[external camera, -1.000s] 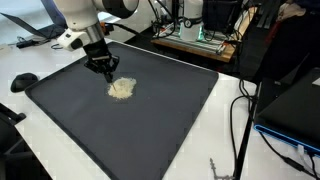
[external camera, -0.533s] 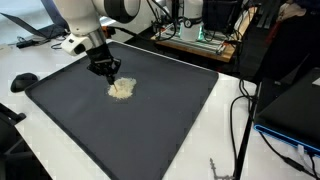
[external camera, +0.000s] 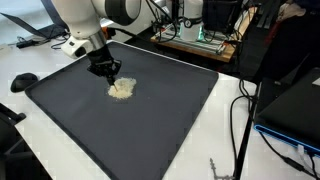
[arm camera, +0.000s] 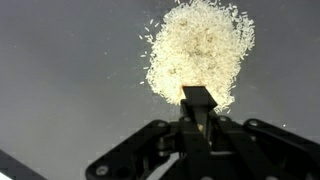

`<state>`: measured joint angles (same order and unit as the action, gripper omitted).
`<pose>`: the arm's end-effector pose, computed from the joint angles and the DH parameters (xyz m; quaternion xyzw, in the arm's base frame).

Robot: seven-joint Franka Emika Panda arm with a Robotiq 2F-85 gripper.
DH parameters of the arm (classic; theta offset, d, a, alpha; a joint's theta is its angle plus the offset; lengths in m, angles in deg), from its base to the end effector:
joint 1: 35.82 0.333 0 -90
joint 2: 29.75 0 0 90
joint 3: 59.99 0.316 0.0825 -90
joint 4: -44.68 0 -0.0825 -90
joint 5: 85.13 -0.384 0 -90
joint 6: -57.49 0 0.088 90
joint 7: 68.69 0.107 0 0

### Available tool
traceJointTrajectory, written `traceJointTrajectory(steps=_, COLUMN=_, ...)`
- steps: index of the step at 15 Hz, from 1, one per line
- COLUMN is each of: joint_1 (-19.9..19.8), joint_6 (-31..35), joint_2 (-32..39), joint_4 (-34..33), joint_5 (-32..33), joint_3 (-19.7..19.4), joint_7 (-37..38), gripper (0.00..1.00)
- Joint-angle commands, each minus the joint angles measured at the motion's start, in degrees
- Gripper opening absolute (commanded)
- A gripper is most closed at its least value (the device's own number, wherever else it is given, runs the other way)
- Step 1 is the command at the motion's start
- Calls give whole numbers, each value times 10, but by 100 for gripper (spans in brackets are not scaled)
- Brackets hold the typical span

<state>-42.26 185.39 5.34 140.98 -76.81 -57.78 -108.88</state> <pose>0.6710 -0.0567 0.2404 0.9356 0.3490 -0.0445 0.0301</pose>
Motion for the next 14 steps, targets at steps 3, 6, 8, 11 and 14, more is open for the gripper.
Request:
traceJointTrajectory(steps=3, joint_1=9, joint_6=-16, joint_2=27, joint_4=-20, joint_5=22, joint_3=-9, joint_7=16, gripper=3)
traceJointTrajectory(steps=6, joint_1=10, joint_6=-17, joint_2=27, joint_4=-21, joint_5=24, joint_3=-9, joint_7=16, gripper=3)
traceJointTrajectory(steps=8, joint_1=10, joint_6=-17, joint_2=26, joint_4=-21, joint_5=25, joint_3=-9, joint_7=17, gripper=3)
traceJointTrajectory(steps=11, joint_1=10, joint_6=-16, joint_2=25, joint_4=-20, joint_5=26, joint_3=-9, joint_7=17, gripper=3)
traceJointTrajectory(steps=14, joint_1=11, joint_6=-17, joint_2=24, joint_4=-19, joint_5=27, joint_3=-9, joint_7=17, gripper=3)
